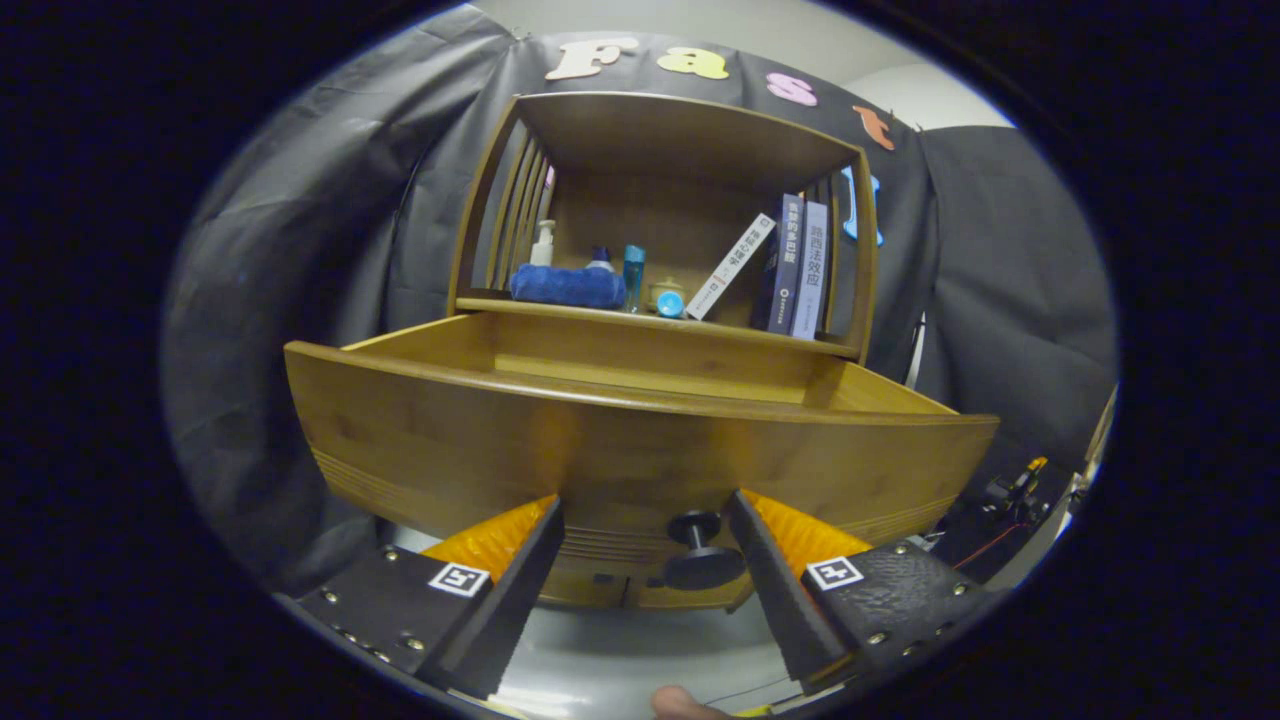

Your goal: Pull open the drawer, take out the items inside it, and place them on the countertop above the cabinet.

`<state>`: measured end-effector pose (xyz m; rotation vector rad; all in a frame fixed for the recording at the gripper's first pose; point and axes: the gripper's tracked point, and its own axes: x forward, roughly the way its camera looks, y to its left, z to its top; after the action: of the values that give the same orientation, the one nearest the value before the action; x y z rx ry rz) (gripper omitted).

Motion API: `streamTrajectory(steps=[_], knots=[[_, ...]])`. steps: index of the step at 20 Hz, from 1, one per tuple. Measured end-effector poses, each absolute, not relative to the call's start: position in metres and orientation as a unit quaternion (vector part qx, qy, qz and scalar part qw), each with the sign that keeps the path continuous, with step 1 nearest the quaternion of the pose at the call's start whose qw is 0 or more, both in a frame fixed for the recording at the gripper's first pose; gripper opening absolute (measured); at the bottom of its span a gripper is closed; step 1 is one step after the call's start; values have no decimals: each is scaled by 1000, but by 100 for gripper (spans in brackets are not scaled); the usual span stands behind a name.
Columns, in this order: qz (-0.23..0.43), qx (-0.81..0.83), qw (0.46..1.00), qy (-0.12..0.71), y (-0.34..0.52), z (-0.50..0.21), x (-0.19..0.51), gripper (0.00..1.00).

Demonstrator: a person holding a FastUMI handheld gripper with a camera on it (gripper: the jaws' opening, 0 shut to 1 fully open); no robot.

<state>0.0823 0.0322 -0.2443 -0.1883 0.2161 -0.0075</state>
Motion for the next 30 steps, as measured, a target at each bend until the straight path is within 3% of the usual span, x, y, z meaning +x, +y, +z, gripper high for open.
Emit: streamTrajectory(steps=[12, 30], knots=[[17, -41, 993, 107, 33, -233, 154, 100], [18, -53, 998, 16, 39, -236, 282, 97]])
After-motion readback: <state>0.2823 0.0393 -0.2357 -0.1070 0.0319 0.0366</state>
